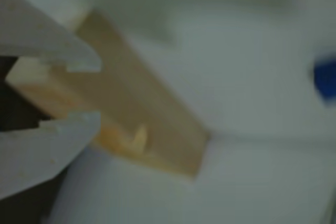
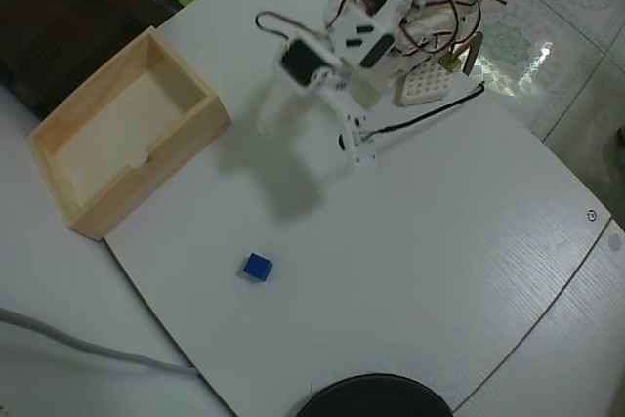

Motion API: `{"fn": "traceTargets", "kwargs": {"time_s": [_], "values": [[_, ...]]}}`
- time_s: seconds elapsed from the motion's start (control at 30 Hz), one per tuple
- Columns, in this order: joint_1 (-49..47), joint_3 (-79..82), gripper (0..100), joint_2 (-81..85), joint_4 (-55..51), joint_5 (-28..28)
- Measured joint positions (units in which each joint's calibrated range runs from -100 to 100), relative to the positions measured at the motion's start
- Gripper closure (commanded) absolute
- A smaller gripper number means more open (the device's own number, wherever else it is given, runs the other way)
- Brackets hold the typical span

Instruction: Pick up the small blue cube and put it into the box

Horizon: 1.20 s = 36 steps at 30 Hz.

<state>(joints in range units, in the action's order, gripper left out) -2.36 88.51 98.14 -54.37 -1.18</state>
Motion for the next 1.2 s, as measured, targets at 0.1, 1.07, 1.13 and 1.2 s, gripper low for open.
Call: {"fn": "traceTargets", "kwargs": {"time_s": [0.1, 1.07, 1.13, 1.2], "values": [[-2.87, -5.79, 89, 0.08, -1.71, 0.00], [-8.18, -52.58, 83, -47.91, 2.81, -1.26], [-9.21, -58.55, 84, -54.42, -1.36, -2.53], [-10.69, -63.62, 84, -60.01, -4.61, -4.42]]}}
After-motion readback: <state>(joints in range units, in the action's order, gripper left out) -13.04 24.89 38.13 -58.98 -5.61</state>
